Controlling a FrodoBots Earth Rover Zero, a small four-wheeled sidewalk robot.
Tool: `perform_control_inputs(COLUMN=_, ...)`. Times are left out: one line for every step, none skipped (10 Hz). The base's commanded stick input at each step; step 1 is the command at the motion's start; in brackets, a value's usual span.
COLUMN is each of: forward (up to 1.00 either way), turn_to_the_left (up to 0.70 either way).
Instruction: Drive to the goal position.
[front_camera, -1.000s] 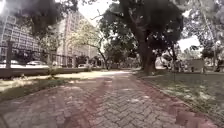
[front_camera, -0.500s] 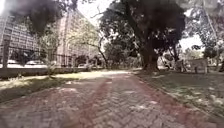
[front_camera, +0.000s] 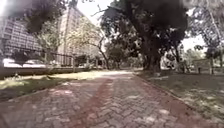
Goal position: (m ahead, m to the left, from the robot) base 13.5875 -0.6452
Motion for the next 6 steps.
perform_control_inputs(forward=0.70, turn_to_the_left=0.00)
perform_control_inputs(forward=0.70, turn_to_the_left=0.00)
perform_control_inputs(forward=0.70, turn_to_the_left=0.00)
perform_control_inputs(forward=0.70, turn_to_the_left=0.00)
perform_control_inputs(forward=0.70, turn_to_the_left=0.00)
perform_control_inputs(forward=0.70, turn_to_the_left=0.00)
